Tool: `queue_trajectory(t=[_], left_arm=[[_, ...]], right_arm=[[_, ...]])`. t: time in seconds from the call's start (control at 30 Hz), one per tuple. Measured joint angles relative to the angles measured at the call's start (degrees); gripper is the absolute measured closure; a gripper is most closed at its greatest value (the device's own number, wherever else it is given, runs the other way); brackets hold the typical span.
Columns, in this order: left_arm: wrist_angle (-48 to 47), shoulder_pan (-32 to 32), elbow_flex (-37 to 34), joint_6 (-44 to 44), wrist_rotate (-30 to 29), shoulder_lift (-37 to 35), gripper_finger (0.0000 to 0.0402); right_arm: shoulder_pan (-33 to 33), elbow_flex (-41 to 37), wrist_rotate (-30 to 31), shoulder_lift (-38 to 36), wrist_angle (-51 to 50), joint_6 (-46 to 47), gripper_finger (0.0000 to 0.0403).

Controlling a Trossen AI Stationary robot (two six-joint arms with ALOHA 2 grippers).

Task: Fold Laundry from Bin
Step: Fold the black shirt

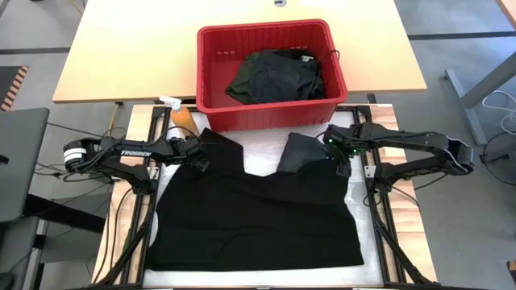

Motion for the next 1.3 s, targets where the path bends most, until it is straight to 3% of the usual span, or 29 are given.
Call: queue_trajectory(t=[0.67, 0.8, 1.03, 1.3], left_arm=[[-0.55, -0.02, 0.02, -0.11, 0.2, 0.0, 0.0401], [-1.44, -0.09, -0.04, -0.13, 1.15, -1.36, 0.0401], [-6.06, -2.68, 2.03, -0.14, 5.71, -11.33, 0.0401], [-7.21, -6.1, 3.15, 0.44, 7.24, -31.13, 0.0401]], right_arm=[[-2.45, 0.23, 3.31, 3.65, -6.3, 1.68, 0.0377], [-2.45, 2.23, 2.75, 3.23, -9.58, 2.48, 0.0392], [-2.24, 6.68, 1.69, -2.1, -13.35, 3.09, 0.0385], [-2.44, 9.66, 0.72, -8.63, -19.35, 5.76, 0.0388]])
